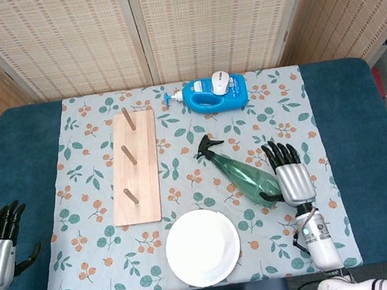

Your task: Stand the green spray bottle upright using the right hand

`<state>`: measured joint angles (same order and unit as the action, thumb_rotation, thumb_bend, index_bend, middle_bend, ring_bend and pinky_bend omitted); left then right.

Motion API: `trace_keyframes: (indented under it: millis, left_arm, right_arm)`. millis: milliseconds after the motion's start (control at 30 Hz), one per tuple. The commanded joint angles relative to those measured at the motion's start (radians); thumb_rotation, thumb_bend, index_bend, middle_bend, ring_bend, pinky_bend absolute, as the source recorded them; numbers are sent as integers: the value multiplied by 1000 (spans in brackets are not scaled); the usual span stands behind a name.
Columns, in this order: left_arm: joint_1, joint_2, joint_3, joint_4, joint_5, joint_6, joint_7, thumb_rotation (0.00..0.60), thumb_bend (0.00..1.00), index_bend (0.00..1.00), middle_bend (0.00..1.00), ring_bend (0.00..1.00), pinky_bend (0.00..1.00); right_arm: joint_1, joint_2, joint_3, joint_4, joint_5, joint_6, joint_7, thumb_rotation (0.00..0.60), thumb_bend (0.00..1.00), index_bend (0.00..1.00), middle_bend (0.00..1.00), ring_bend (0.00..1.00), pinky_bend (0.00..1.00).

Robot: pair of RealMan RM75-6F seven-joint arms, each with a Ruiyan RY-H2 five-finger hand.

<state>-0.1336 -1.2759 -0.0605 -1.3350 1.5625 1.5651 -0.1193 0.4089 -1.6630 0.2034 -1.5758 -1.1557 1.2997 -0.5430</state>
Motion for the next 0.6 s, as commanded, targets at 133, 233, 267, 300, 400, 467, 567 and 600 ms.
trace_keyframes:
  millis: [133,233,267,300,400,467,567,600]
  left_arm:
    - [-1,3,0,1,3,2,-12,600,284,0,0,0,0]
    - [-2,5,0,0,4,1,-17,600,284,0,0,0,0]
    - [-2,5,1,0,4,0,-17,600,285,0,0,0,0]
    - [-2,5,2,1,4,-2,-18,600,285,0,0,0,0]
    - [-4,6,5,1,6,-7,-17,600,285,0,0,0,0]
    - [-4,7,6,-1,8,-7,-17,600,285,0,0,0,0]
    - [-3,7,8,-3,10,-4,-16,600,285,0,0,0,0]
    - [-3,7,8,-4,10,-5,-15,600,285,0,0,0,0]
  right_arm:
    - [39,-59,9,71,41,-43,-34,600,0,0,0,0,0]
    - [45,-72,7,100,58,-45,-60,600,0,0,0,0,0]
    - [46,-72,7,105,60,-43,-64,600,0,0,0,0,0]
    - [45,-71,7,109,62,-41,-67,600,0,0,0,0,0]
    - [44,-55,8,118,64,-34,-77,600,0,0,0,0,0]
    - [44,-37,8,125,65,-34,-87,600,0,0,0,0,0]
    - [48,-7,13,137,65,-42,-85,600,0,0,0,0,0]
    - [50,3,14,141,64,-46,-83,600,0,0,0,0,0]
